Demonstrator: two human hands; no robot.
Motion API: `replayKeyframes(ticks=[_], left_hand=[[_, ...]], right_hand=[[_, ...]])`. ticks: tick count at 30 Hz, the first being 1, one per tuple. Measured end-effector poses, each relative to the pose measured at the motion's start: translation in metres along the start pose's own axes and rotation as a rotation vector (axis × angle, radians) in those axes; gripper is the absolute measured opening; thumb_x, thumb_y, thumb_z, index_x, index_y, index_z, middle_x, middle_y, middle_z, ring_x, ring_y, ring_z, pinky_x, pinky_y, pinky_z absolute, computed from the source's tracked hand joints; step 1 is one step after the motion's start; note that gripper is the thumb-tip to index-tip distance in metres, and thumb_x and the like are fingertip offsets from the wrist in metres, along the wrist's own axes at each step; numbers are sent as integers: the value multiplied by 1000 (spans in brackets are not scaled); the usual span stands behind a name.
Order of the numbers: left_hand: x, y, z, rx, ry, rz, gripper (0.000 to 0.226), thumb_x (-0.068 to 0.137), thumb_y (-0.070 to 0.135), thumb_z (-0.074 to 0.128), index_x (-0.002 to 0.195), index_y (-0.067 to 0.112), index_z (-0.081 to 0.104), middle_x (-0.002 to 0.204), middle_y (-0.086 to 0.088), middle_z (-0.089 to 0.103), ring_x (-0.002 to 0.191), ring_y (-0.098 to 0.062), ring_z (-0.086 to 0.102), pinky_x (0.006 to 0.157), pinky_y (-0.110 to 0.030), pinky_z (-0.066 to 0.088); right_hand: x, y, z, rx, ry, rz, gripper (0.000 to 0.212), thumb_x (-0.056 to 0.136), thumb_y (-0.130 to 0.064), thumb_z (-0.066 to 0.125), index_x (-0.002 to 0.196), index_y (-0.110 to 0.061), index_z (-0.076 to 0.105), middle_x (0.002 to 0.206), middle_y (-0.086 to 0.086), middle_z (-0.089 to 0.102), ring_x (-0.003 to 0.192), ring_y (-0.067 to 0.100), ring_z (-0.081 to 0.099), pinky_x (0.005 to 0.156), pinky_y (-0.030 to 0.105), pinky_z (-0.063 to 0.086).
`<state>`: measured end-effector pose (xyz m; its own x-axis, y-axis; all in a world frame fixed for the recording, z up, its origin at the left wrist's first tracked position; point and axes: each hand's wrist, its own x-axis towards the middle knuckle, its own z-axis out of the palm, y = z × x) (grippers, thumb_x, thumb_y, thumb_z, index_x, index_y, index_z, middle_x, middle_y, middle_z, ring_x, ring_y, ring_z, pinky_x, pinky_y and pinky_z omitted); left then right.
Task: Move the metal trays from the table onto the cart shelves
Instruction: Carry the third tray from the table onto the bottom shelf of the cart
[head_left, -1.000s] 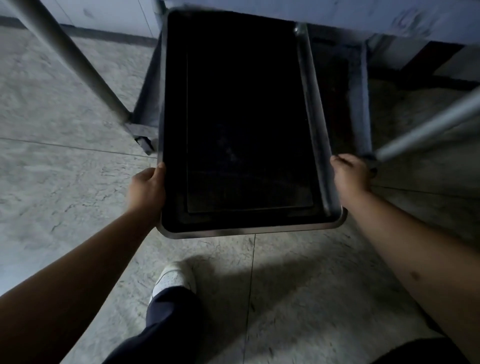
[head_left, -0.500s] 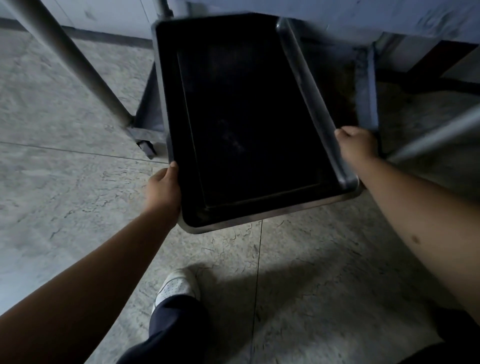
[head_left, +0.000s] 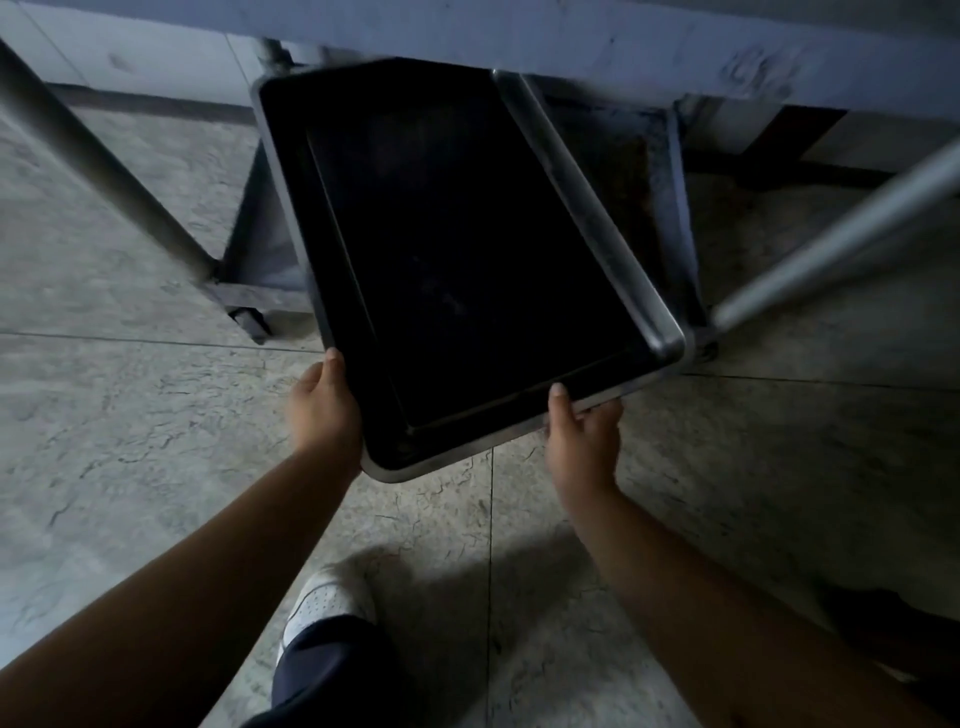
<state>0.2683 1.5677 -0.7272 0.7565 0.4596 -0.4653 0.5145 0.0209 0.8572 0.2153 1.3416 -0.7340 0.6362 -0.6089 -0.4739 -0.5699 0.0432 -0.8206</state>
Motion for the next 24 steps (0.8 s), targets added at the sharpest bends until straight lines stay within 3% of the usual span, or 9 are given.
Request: replayKeyframes(ticks=[3, 7, 11, 13, 16, 18, 21, 23, 24], left_hand=[[-5, -4, 8, -51, -18, -34, 36, 99, 43, 48, 96, 19, 74, 89, 0, 78, 90, -20, 74, 84, -42, 58], [-12, -10, 16, -91, -134, -58, 36, 103, 33, 45, 99, 9, 71, 94, -8, 77, 94, -27, 73, 75, -36, 60], [-29, -14, 24, -150, -399, -83, 45, 107, 27, 39, 111, -13, 58, 100, -30, 67, 90, -41, 64, 83, -52, 52], [-37, -15, 30, -156, -491, -75, 42, 108, 24, 37, 106, -14, 56, 86, -22, 62, 74, -33, 56, 74, -45, 48], [-40, -11, 38, -155, -576, -79, 32, 108, 21, 38, 100, -3, 59, 70, -9, 64, 59, -19, 56, 55, -28, 44], [-37, -6, 43, -158, -647, -102, 30, 107, 20, 41, 101, -1, 61, 78, -11, 71, 65, -21, 63, 55, -27, 45], [-35, 1, 58, -189, -708, -137, 26, 106, 23, 46, 104, 3, 63, 87, -15, 73, 74, -23, 69, 57, -28, 50], [-37, 3, 70, -230, -726, -154, 24, 105, 22, 47, 106, 5, 64, 89, -15, 74, 75, -25, 71, 57, -28, 51], [-38, 5, 77, -252, -737, -160, 23, 105, 21, 47, 106, 5, 64, 90, -15, 74, 76, -25, 72, 56, -27, 52]], right_hand=[[8, -9, 15, 52, 37, 91, 49, 100, -27, 51, 136, -5, 29, 114, 11, 52, 96, 28, 62, 80, 45, 59], [35, -6, -3, 113, 14, 86, 38, 101, -28, 49, 130, -9, 36, 111, 4, 52, 88, 17, 60, 55, 29, 56], [74, -11, -27, -23, 133, -26, 34, 97, -35, 53, 114, -7, 53, 109, 16, 65, 93, 30, 66, 81, 45, 57], [93, -19, -34, -44, 136, -94, 25, 94, -40, 56, 101, -15, 57, 102, 14, 69, 89, 30, 67, 77, 43, 57], [123, -35, -37, -110, 79, -125, 29, 89, -50, 57, 86, -21, 54, 86, 3, 66, 74, 25, 65, 53, 30, 49], [143, -50, -36, -94, 54, -84, 33, 86, -55, 60, 93, -23, 54, 91, 0, 64, 83, 27, 66, 57, 34, 53], [146, -59, -40, -91, 47, -117, 46, 83, -60, 59, 104, -19, 58, 102, 5, 67, 92, 27, 67, 80, 50, 58], [113, -47, -44, -133, -28, -180, 56, 85, -63, 53, 121, -21, 54, 112, 3, 65, 97, 18, 65, 83, 43, 57], [90, -34, -47, -126, -79, -215, 54, 86, -63, 51, 124, -25, 52, 110, -1, 66, 93, 10, 66, 76, 35, 58]])
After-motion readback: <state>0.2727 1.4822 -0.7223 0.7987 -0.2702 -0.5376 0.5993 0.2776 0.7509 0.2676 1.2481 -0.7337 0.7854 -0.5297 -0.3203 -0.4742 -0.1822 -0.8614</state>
